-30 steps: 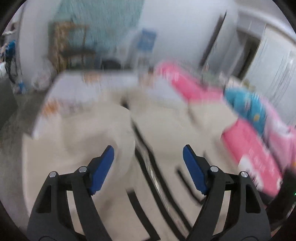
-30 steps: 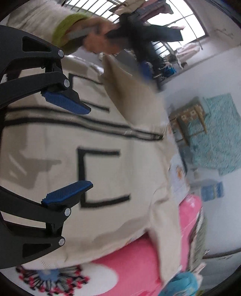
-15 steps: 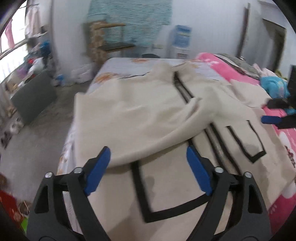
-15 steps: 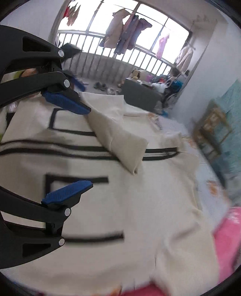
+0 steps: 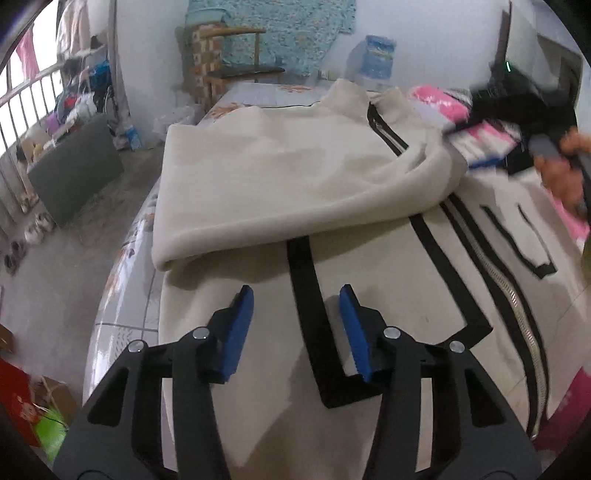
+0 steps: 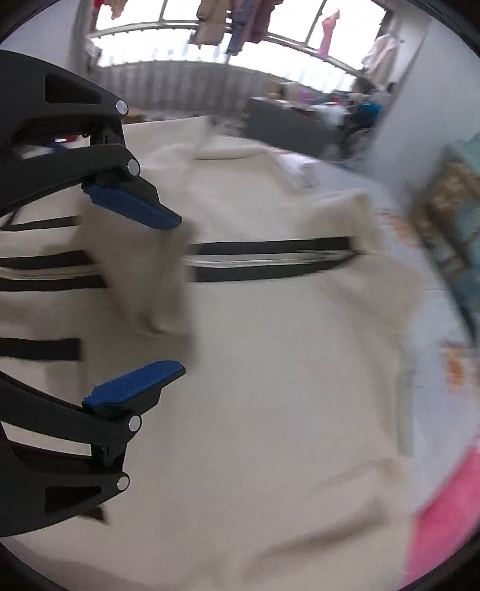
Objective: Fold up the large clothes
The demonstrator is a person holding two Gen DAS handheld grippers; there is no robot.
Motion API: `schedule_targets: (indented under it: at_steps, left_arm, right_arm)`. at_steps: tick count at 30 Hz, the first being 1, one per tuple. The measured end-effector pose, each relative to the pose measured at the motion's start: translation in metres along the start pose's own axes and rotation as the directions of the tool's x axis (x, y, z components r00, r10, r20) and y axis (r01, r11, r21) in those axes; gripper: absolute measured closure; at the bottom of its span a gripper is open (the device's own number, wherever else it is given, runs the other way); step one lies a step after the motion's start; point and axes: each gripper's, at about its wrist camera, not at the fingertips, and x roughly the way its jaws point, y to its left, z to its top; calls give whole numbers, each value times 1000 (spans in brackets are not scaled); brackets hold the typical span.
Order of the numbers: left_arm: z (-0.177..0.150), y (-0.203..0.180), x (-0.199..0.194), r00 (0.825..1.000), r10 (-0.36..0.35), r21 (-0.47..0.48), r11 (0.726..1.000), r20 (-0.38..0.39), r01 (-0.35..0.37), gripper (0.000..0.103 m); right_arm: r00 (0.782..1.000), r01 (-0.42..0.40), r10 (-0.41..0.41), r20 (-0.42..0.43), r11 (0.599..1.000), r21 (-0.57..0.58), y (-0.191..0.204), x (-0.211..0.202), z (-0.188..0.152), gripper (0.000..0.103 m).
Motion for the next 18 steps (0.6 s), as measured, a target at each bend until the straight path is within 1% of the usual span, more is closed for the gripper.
schedule_targets:
  at_steps: [5,6,7,8,9,10,11,13,14,16,17,18]
  left_arm:
    - [7,19,1,999,-42,-90,995,3,42,58]
    - [7,22,2,999,-44,-101,994,7,45,58]
    - [8,25,1,999,-46,-111,993,15,47,58]
    - [9,27,0,998,-50,-118,992,24,52,58]
    - [11,27,0,998,-51,-118,992,30,54,58]
    - [11,27,1,998,-51,-114,992,31,54,58]
    - [11,26,4,999,-47,-107,993,25,50,58]
    - [11,21,11,1000,-28,-97,995,-1,28,58]
    - [10,20,10,1000,-17,-90,996,1,17,58]
    - [10,15,10,1000,14,-69,997,0,-14,58]
    - [10,14,10,1000,21,-68,997,2,-21,58]
    - [9,15,10,1000,23,-72,997,3,-23,58]
  right_arm:
    - [995,-69,69,-68,998,1,-5,-18,-37,31]
    - [992,-83,84,-91,996,20,-8,-20,-45,31]
    - [991,-93,97,-96,995,43,-10,-25,-50,32]
    - [991,-98,103,-81,993,60,-12,-28,-50,33]
    - [994,-101,104,-36,992,69,-11,-38,-47,33]
    - [996,-92,91,18,994,61,-8,-49,-41,33]
    - [995,-64,60,83,997,42,-1,-59,-31,33]
    - [985,-25,24,170,1000,6,14,-67,-12,33]
    - [983,-8,10,181,1000,-12,21,-64,-3,33]
    - [983,75,-62,175,995,-70,46,-40,20,33]
    - [984,104,-89,152,990,-95,53,-27,25,33]
    - [985,147,-133,112,980,-133,62,-7,29,33]
